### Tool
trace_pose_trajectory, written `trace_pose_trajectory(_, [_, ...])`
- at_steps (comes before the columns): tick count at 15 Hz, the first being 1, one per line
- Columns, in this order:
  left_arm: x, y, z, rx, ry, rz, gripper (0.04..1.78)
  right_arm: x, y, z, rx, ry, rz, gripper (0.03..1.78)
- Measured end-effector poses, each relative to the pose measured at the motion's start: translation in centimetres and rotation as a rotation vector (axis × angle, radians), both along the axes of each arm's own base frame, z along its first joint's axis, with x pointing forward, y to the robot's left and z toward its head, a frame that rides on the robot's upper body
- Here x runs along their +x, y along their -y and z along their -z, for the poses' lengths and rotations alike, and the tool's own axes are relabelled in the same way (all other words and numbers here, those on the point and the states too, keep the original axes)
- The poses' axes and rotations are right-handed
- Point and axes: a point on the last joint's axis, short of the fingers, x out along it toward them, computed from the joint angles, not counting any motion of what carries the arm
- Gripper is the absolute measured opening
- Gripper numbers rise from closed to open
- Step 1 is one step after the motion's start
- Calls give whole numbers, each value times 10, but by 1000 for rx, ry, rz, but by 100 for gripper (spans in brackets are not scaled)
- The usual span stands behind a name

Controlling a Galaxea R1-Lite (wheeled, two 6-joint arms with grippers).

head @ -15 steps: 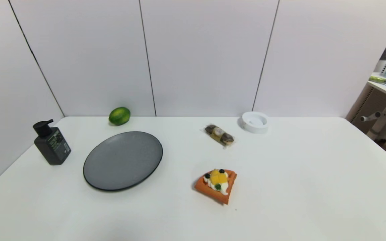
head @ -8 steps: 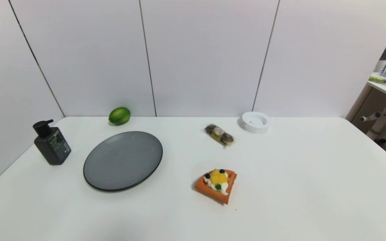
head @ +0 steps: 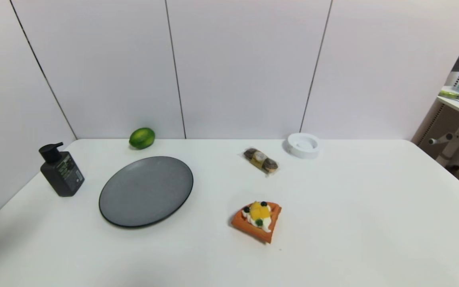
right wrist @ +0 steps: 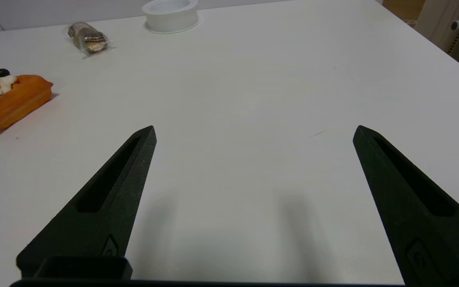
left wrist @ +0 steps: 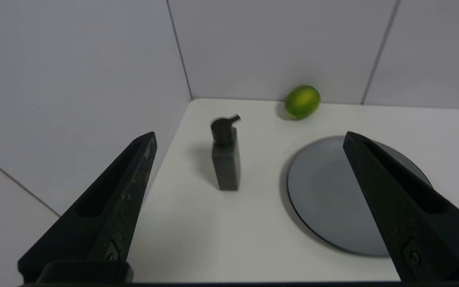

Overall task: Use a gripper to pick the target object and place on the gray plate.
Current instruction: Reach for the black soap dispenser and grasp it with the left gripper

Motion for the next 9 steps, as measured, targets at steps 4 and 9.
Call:
trace_pose_trajectory(4, [87,-26,-7,-20,-152,-87,169,0,0,0,0,0,0,171])
trace_pose_trajectory(9, [142,-44,71,-89,-494,-112,169,0,0,0,0,0,0,171])
